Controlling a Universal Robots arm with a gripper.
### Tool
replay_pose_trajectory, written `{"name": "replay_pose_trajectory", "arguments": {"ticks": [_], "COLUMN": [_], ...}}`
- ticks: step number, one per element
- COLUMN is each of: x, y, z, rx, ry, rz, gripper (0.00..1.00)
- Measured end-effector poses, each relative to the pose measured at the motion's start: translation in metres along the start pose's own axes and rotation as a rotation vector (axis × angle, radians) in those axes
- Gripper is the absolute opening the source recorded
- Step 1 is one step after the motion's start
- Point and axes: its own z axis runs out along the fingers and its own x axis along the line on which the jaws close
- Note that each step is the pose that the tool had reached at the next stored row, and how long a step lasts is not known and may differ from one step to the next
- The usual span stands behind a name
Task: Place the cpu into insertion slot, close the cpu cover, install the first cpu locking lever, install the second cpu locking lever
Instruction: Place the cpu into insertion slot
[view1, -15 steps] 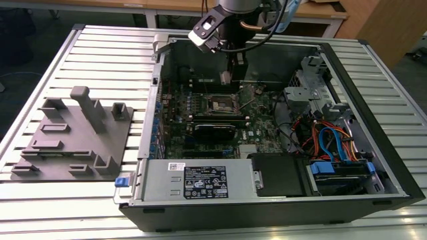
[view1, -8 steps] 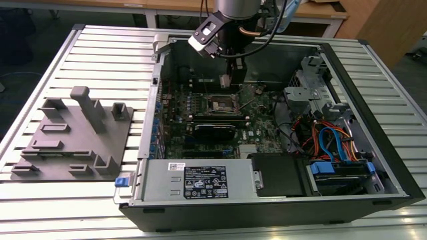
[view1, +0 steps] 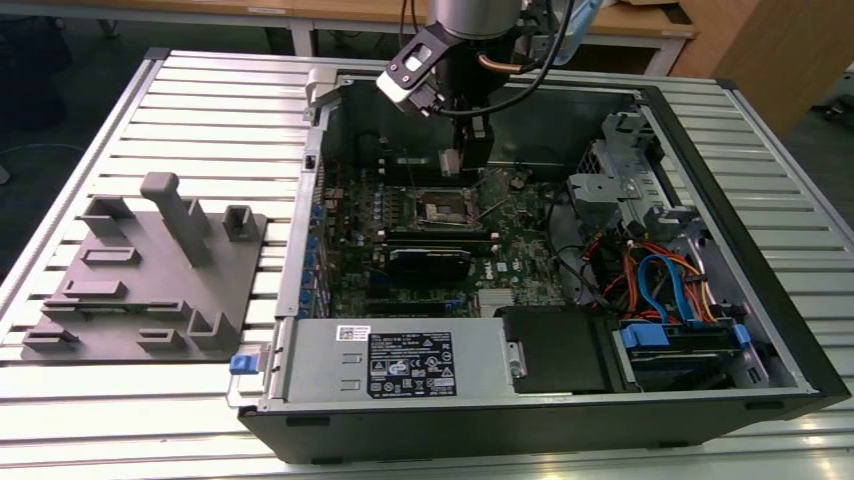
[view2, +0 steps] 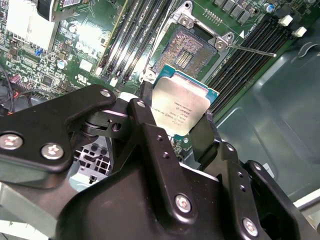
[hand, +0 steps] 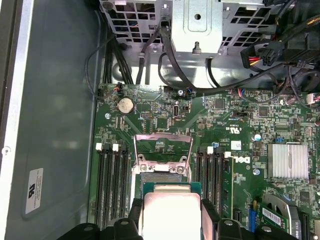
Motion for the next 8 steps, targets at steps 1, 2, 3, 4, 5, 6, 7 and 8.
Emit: {"name": "replay_pose_trajectory", "arguments": {"ticks": [1, 2, 3, 4, 5, 6, 7, 8], "x": [0.0000, 0.0000, 0.0000, 0.0000, -0.0001, -0.0001, -0.0001, -0.0001], "y": [0.0000, -0.0001, -0.0002, -0.0003, -0.0004, -0.0005, -0.0006, -0.0007], "z": [0.0004, 0.0009, 0.0017, 0.0029, 0.0042, 0.0056, 0.0069, 0.0083], "rx": [-0.0001, -0.0001, 0.0000, 0.0000, 0.0000, 0.0000, 0.0001, 0.0000], "ry": [0.0002, 0.0003, 0.0000, 0.0000, 0.0001, 0.0000, 0.0000, -0.0001], "rz": [0.000, 0.000, 0.000, 0.000, 0.000, 0.000, 0.000, 0.000], "gripper": [0.54, 0.54, 0.54, 0.54, 0.54, 0.54, 0.54, 0.54]}}
